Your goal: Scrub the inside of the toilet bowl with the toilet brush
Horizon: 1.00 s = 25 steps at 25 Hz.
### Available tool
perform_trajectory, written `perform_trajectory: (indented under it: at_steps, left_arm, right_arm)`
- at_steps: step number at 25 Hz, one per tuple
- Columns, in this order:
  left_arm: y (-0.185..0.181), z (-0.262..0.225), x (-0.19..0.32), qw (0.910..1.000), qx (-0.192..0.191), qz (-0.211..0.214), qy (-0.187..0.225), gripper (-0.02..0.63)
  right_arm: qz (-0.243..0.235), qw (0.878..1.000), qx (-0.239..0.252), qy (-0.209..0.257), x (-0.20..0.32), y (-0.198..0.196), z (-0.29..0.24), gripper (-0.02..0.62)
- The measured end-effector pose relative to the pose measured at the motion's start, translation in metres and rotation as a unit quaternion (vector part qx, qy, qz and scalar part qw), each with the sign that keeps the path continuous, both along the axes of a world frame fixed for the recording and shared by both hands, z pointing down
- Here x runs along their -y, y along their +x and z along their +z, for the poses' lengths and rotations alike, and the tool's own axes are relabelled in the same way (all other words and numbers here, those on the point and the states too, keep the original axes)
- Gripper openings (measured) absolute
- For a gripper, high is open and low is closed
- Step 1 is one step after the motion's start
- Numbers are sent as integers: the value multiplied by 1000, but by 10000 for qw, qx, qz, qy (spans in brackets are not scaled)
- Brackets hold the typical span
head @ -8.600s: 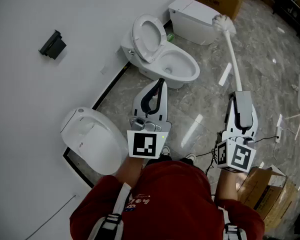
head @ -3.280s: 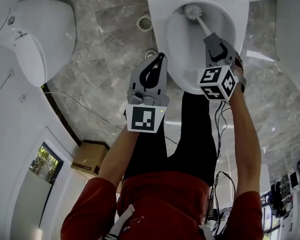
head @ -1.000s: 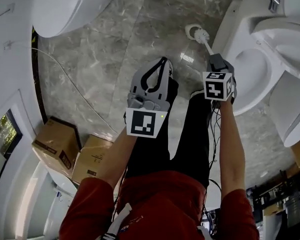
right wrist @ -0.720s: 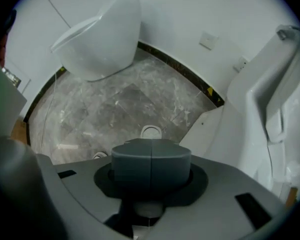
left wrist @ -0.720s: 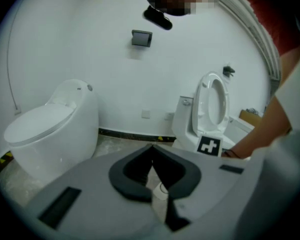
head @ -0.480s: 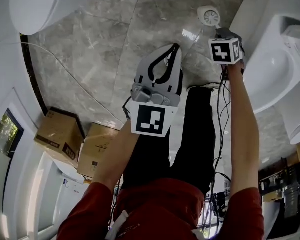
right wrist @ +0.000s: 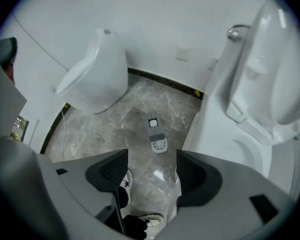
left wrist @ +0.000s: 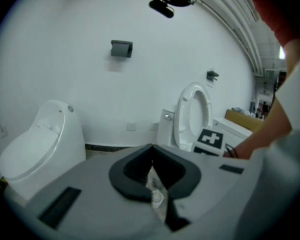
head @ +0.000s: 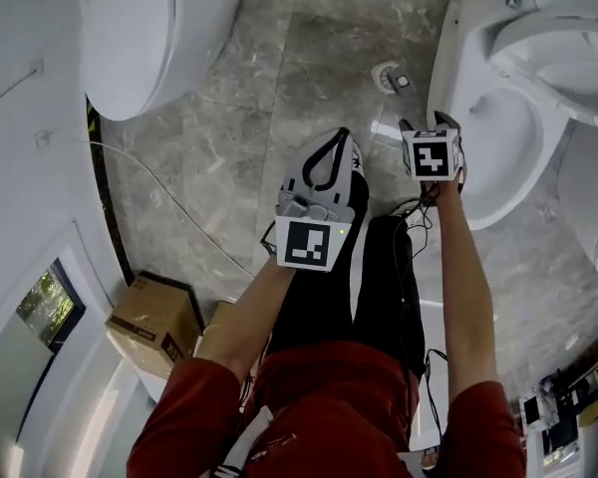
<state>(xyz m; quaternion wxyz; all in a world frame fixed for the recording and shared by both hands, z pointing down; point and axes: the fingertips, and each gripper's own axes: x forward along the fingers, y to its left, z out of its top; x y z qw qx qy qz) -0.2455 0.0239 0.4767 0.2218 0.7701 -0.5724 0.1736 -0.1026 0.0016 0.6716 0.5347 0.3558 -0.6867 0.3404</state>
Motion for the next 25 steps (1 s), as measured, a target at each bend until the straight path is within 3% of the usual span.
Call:
perform_trajectory:
  at_steps: [4,9,12,16,18,20,23,25]
  left_arm:
    - [35,-90,6,9983,45,248,524,2]
    - [91,-219,-19,9918,73,303,1240,2]
    - [133,-296,-41,9873,-31,399,1535,2]
    - [179,-393,-56,9785,-88,508,1995,2]
    - [196,-435,-59,9732,-187,561,2221,2]
    - [209,-469,-64,9670,-301,681,2435,2]
    - [223,-506,-72,9551,-136,925,2810,2]
    - [233,-520,-75,9525,107,1090,2841,2]
  right_arm:
    - [651,9929,690,719,-17,34,-133,298]
    - [1359,9583,1506,2013,-54,106,-320,288]
    - [1572,9235,1871,2957,-72,160,-433,282]
    - [1702,8591,2071,4359,-87,230,-568,251]
    - [1766,8297,1944,4926,-94,261,-621,175]
    - [1862,8060,1760,5336,-101,284,-657,4]
    - [1978,7746,1759,5743,-111,304,-691,0]
    - [2110,7573,1697,5943,-114,317,-708,-2]
